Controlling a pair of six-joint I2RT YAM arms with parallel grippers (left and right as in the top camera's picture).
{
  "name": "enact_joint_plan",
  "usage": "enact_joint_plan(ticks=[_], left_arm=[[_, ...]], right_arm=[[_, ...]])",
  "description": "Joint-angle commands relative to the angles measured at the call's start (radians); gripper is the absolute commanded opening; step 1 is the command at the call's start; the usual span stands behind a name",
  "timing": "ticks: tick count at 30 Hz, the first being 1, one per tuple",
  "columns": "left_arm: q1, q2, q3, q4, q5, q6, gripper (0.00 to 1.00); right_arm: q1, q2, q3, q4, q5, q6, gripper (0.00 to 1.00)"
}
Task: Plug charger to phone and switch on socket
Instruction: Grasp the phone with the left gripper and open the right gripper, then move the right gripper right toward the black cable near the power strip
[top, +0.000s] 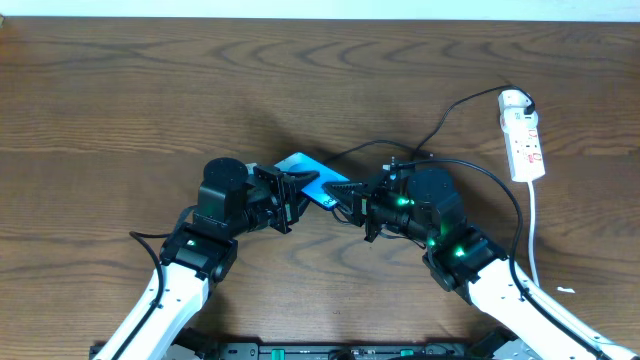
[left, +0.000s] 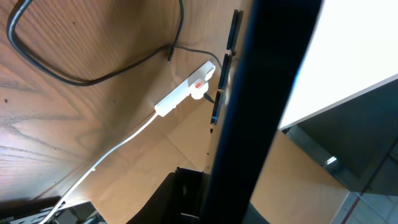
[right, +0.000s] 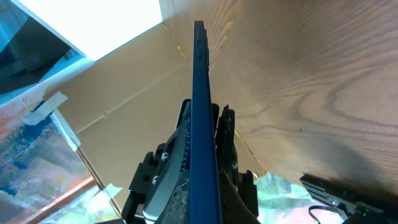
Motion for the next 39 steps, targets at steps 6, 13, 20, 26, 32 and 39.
enact_joint_plan(ticks=[6,13,20,26,32,39], left_arm=[[-0.002,0.001,-0.004,0.006,-0.018,-0.002,0.19],[-0.002,0.001,-0.004,0.005,-0.032,-0.002,0.19],[-0.002,0.001,-0.004,0.002,-0.033,-0.002,0.08],[-0.002,0.001,-0.004,-0.007,-0.059,-0.002,0.08],[-0.002,0.001,-0.004,-0.019,-0.071,0.040,0.07],[-0.001,0.001,-0.004,-0.178,-0.116,0.130,0.07]], right_arm=[[0.030,-0.016,0.006,0.034,0.003,0.038,0.01],[0.031,-0.015,0.006,0.036,0.002,0.037,0.01],[0.031,-0.014,0.006,0.032,0.000,-0.030,0.02],[0.031,-0.014,0.006,0.028,-0.010,-0.035,0.17],[0.031,-0.014,0.006,0.027,-0.011,-0.035,0.27],[0.031,-0.014,0.006,0.021,-0.034,-0.049,0.34]])
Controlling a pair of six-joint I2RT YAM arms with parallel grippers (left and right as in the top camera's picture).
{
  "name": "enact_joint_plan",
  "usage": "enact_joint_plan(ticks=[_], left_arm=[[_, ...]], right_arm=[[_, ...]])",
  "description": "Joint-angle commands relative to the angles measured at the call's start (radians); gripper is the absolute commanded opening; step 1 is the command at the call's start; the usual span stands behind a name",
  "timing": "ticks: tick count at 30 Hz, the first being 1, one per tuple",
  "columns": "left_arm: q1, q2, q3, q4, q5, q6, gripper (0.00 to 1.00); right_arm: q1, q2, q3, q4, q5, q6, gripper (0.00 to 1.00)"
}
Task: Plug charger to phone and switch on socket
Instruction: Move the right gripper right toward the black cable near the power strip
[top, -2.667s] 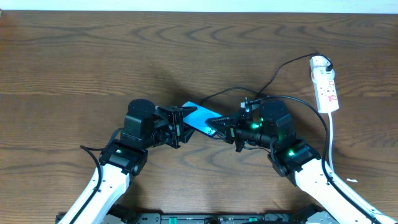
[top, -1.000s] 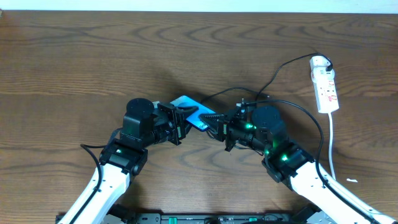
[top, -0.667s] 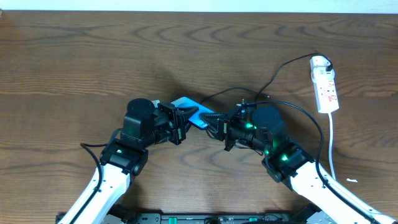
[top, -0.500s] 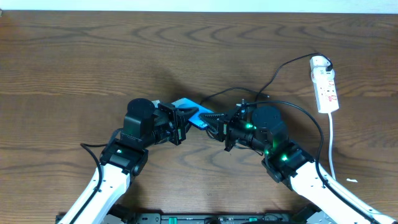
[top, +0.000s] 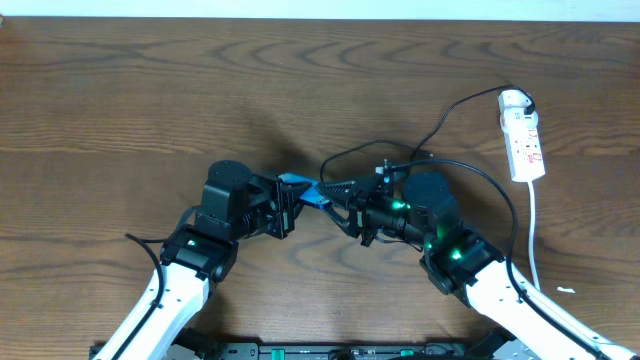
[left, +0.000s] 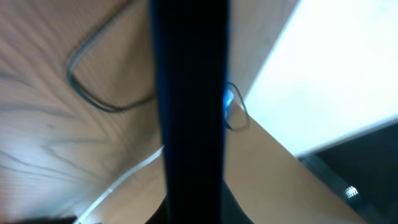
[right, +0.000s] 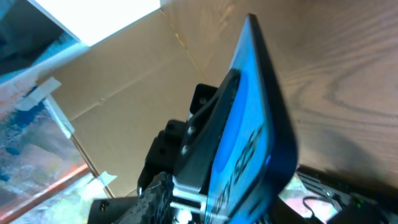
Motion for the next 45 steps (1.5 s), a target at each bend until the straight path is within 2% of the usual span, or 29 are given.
enact_joint_plan(ticks=[1,9,17,22,31,38,45], left_arm=[[0.002,0.000,-0.003,-0.058,-0.037,0.075,0.07],[0.002,0.005,-0.003,-0.099,-0.042,0.142,0.07],[0.016,0.022,-0.003,-0.106,0.024,0.187,0.07],[0.065,0.048,-0.003,-0.102,0.098,0.201,0.07],[0.106,0.172,0.012,0.090,0.246,0.200,0.07],[0.106,0.277,0.068,0.189,0.382,0.201,0.07],[0.106,0.287,0.068,0.214,0.393,0.200,0.07]], right_arm=[[0.001,-0.014,0.008,0.011,-0.010,-0.053,0.35],[-0.001,-0.014,0.008,0.011,-0.009,-0.191,0.43],[-0.050,-0.014,0.008,0.011,-0.005,-0.371,0.47],[-0.103,-0.014,0.008,0.011,-0.006,-0.447,0.54],[-0.207,-0.014,0.008,0.004,-0.005,-0.499,0.64],[-0.346,-0.014,0.008,-0.099,0.014,-0.494,0.67],[-0.497,-0.014,0.008,-0.155,0.095,-0.478,0.73]])
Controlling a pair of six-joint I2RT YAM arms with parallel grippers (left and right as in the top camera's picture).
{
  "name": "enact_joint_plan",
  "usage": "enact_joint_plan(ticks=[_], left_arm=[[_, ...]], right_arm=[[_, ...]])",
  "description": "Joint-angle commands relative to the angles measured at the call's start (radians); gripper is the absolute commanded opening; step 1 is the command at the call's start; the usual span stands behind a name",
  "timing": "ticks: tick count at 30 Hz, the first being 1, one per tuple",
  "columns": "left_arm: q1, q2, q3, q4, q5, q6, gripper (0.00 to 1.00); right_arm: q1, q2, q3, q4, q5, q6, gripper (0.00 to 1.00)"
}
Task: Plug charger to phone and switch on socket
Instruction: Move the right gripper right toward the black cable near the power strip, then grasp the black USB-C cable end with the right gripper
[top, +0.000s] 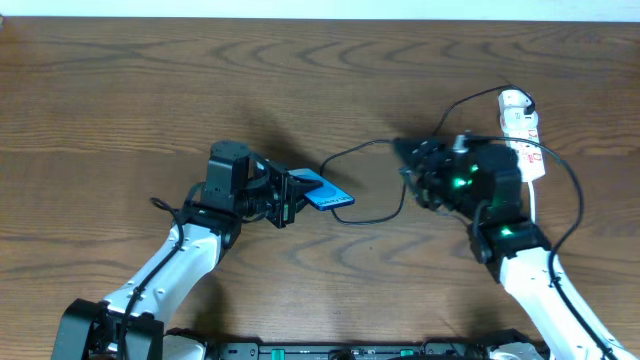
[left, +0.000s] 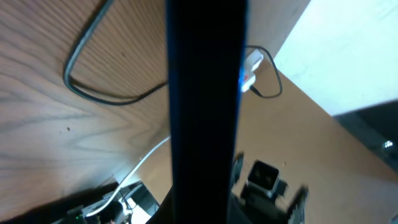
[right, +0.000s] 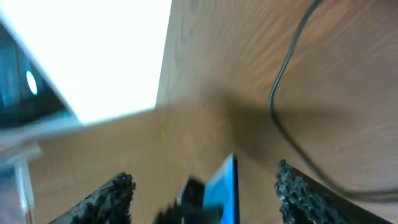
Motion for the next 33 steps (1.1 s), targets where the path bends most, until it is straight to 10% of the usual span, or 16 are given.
enact_joint_plan(ticks=[1,18,33], left_arm=[[0.006,-0.004,0.038,0.008,0.045,0.013,0.07],[0.006,-0.004,0.038,0.008,0.029,0.017,0.07],[0.006,-0.004,0.038,0.008,0.031,0.017,0.07]], right_arm=[[-0.058,-0.012,0.016,-0.024,0.091,-0.001,0.73],[-0.081,0.166,0.087,-0.149,0.228,0.120,0.61],[-0.010,0.644,0.124,0.280,0.127,0.528,0.53]])
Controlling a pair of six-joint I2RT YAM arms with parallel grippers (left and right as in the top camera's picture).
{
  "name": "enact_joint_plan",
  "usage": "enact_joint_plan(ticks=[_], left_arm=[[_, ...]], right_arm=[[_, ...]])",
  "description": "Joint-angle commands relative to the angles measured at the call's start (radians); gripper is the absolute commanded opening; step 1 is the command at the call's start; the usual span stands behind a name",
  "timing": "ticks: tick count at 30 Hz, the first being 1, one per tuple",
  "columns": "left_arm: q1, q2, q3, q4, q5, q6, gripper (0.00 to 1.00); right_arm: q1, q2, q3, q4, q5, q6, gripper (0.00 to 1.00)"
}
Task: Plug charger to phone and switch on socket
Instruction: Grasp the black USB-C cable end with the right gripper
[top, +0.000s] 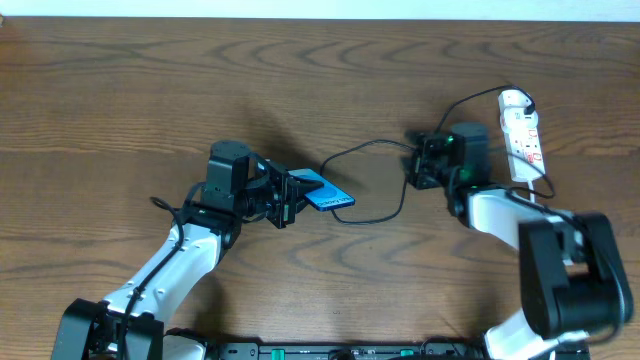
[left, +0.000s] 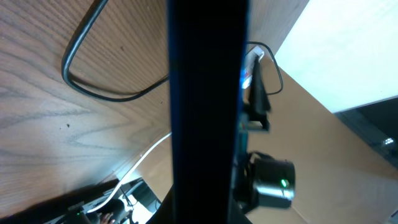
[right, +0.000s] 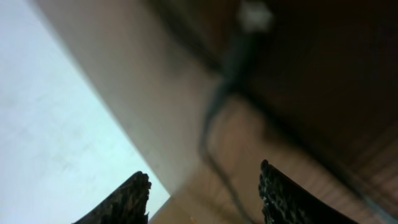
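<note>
The blue phone (top: 322, 192) is held off the table, tilted, with my left gripper (top: 289, 197) shut on its left end. In the left wrist view it is a dark bar (left: 205, 112) seen edge-on. A black charger cable (top: 385, 205) runs from the phone's lower right edge and loops up to the white power strip (top: 524, 138) at the far right. My right gripper (top: 413, 168) stands open beside the cable's upper bend. Nothing is between its fingers (right: 121, 199). The blurred cable (right: 217, 106) lies ahead of them.
A white lead (top: 535, 235) runs from the power strip towards the table's front edge. The white charger plug (top: 514, 98) sits at the strip's far end. My right arm (left: 267, 180) shows behind the phone in the left wrist view.
My right arm has swung round and its wrist is now closer to the power strip. The gripper is still open by the cable's upper bend. The left gripper and phone have not moved.
At first both grippers met at the phone, with the right one at its right edge. Then the phone was tilted between them. Later the right gripper was open and well to the right, the cable trailing from the phone. Now it is nearer the power strip.
</note>
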Motion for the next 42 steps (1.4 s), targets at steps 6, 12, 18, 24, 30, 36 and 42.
enact_joint_plan(ticks=[6,12,18,24,30,36,42], left_arm=[[0.006,-0.004,0.038,0.009,0.032,0.017,0.07],[0.006,-0.004,0.038,0.009,0.032,0.017,0.07],[0.006,-0.004,0.038,0.009,0.032,0.017,0.07],[0.006,-0.004,0.038,0.009,0.036,0.017,0.07],[0.006,-0.004,0.038,0.009,0.042,0.018,0.08],[0.006,-0.004,0.038,0.009,0.047,0.033,0.07],[0.036,-0.004,0.038,0.073,0.097,0.112,0.07]], right_arm=[[0.042,0.068,0.019,0.019,0.075,0.100,0.53],[0.043,0.079,0.024,0.007,0.200,0.087,0.49],[0.067,0.145,0.101,0.009,0.246,-0.075,0.37],[0.099,0.255,0.179,0.005,0.181,-0.072,0.02],[0.112,0.250,0.205,0.009,0.152,-0.385,0.01],[0.108,0.076,0.220,-0.014,0.124,-0.623,0.01],[0.108,-0.226,0.220,-0.202,-0.050,-1.041,0.01]])
